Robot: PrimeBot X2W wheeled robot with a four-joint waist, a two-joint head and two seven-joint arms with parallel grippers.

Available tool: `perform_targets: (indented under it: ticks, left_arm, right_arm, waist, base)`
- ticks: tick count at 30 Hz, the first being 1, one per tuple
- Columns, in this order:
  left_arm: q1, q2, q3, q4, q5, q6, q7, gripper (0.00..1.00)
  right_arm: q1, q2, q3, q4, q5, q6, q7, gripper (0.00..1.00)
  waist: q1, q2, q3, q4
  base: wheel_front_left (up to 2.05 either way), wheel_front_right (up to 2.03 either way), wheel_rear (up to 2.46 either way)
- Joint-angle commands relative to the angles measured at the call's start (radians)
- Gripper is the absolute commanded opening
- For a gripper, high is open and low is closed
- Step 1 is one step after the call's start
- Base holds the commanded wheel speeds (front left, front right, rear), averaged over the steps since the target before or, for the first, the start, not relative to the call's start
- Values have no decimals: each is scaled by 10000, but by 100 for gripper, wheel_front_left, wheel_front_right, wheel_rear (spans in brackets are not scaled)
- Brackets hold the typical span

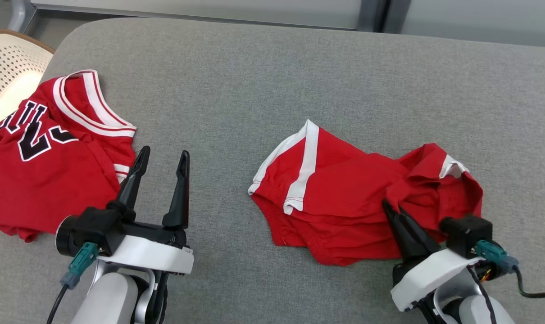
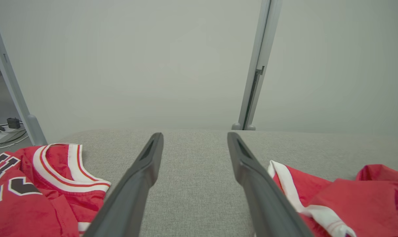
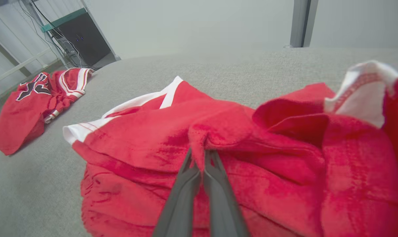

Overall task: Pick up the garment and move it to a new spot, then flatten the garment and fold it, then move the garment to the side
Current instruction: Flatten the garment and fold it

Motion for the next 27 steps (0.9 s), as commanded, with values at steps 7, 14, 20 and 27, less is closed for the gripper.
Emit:
perform_targets:
  ticks: [7,14,20,27]
  left_arm:
    - [12,182,260,-6,107,-14,-28,100]
    - [160,312,390,-109,87,35,-28,100]
    - [90,376,393,-170,66,80,-21,100]
    - [178,422,461,-102,-72,99,-21,100]
  right_arm:
    - [-107,-244,-1051,-1105,-108,-3,-258,0]
    - [338,-360,-2949,-1361,-209,-5,-49,0]
    - [654,-316,-4069,-263,151,-3,259,18]
    - [445,-275,-4340,538,312,-3,-763,100]
  waist:
    - [0,0,-244,-566]
    - [0,0,-335,-1061]
    - [0,0,-241,-1322]
    - [0,0,-232,-1462]
  base:
    - [0,0,0]
    - [0,0,0]
    - [0,0,0]
    - [0,0,0]
